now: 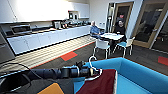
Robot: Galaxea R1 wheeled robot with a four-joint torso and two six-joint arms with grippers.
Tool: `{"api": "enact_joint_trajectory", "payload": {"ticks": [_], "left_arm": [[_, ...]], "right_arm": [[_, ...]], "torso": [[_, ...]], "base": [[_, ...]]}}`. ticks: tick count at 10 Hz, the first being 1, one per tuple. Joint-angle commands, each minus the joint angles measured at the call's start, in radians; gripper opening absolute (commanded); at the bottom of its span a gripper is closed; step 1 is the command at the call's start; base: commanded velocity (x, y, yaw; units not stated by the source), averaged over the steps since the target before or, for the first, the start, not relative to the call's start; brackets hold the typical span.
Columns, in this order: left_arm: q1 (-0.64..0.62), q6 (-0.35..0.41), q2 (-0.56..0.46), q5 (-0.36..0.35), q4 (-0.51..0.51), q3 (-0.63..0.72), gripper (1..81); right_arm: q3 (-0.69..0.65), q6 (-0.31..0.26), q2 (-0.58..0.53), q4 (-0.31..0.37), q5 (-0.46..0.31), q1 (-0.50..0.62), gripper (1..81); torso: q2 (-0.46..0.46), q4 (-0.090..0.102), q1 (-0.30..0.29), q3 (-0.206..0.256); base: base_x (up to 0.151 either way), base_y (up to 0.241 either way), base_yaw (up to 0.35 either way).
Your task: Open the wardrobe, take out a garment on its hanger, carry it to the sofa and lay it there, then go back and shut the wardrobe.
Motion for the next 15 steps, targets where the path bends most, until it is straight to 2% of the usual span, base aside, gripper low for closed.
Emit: {"api": "enact_joint_trajectory", "payload": {"ticks": [1,10,14,15], "left_arm": [[-0.174,-0.009,0.007,-0.055,0.031,0.037,1.0],[-0.174,-0.009,0.014,-0.052,0.031,0.036,1.0],[-0.162,-0.008,0.027,-0.057,0.033,0.025,1.0],[-0.162,-0.006,0.044,-0.057,0.033,0.002,1.0]], "right_arm": [[0.005,-0.002,0.011,-0.006,-0.059,0.031,81.1],[0.004,0.0,0.012,-0.004,-0.059,0.036,81.1],[0.005,0.0,0.014,-0.004,-0.059,0.036,81.1],[0.004,0.0,0.014,-0.004,-0.059,0.036,81.1]], "torso": [[0.0,0.0,0.0,0.0],[0.0,0.0,0.001,0.0],[0.001,0.0,0.002,0.0],[0.001,0.0,0.001,-0.036]], "base": [[0.098,0.0,0.0],[0.077,0.0,0.0],[0.0,0.0,0.0],[0.0,0.0,0.0]]}}
